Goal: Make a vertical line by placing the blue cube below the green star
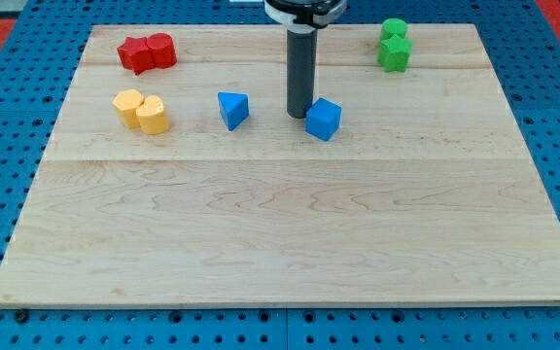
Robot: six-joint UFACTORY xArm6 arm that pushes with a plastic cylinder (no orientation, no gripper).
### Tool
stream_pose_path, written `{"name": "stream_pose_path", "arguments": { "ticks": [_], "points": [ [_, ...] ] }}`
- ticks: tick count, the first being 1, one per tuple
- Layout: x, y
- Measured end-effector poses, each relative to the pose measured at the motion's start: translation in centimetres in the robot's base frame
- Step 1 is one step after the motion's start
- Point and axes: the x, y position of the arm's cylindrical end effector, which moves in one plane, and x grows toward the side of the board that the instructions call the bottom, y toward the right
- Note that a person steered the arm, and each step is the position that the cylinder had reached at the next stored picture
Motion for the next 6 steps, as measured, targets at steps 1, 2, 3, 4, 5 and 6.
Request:
{"name": "stream_pose_path", "arguments": {
  "ticks": [1, 2, 3, 4, 5, 6],
  "points": [
    [1.8, -3.1],
    [1.9, 0.6],
    [1.8, 5.4],
    [1.6, 10.4],
    [1.6, 12.9],
    [-0.3, 13.4]
  ]
}}
